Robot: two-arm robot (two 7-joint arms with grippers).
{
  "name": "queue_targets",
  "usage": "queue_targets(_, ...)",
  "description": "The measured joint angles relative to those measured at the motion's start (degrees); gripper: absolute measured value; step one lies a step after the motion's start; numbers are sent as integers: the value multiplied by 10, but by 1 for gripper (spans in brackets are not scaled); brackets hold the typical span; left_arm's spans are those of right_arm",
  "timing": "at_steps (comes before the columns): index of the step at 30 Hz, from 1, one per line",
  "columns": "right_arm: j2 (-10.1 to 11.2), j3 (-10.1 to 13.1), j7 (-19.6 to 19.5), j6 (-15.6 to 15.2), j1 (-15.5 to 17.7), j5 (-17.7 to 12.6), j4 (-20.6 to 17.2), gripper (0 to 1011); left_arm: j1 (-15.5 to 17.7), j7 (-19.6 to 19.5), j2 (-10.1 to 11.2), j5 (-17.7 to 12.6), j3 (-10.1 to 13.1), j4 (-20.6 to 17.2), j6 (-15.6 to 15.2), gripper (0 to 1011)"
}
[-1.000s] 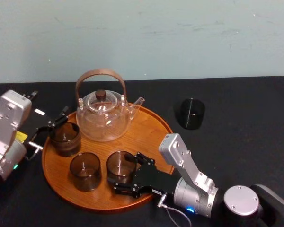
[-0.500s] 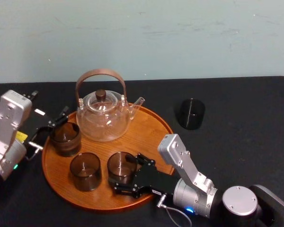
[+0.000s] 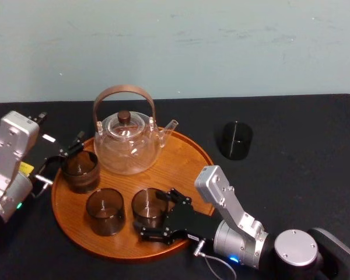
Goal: Pick up the glass from the table and place it on the tray.
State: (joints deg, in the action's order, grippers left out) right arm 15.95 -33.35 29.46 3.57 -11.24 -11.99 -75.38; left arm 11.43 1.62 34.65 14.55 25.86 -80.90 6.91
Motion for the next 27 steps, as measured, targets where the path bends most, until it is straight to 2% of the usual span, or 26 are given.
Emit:
queue_targets(1,0,0,0,0,0,0,0,1002,0,0,0,0,0,0,0,1001)
queue_targets(14,3,1,1,5,2,0,-7,1002,0,0,0,0,0,0,0,1001)
queue_targets(27,38,17,-19,10,36,13,-105,1002,0,0,0,0,0,0,0,1001)
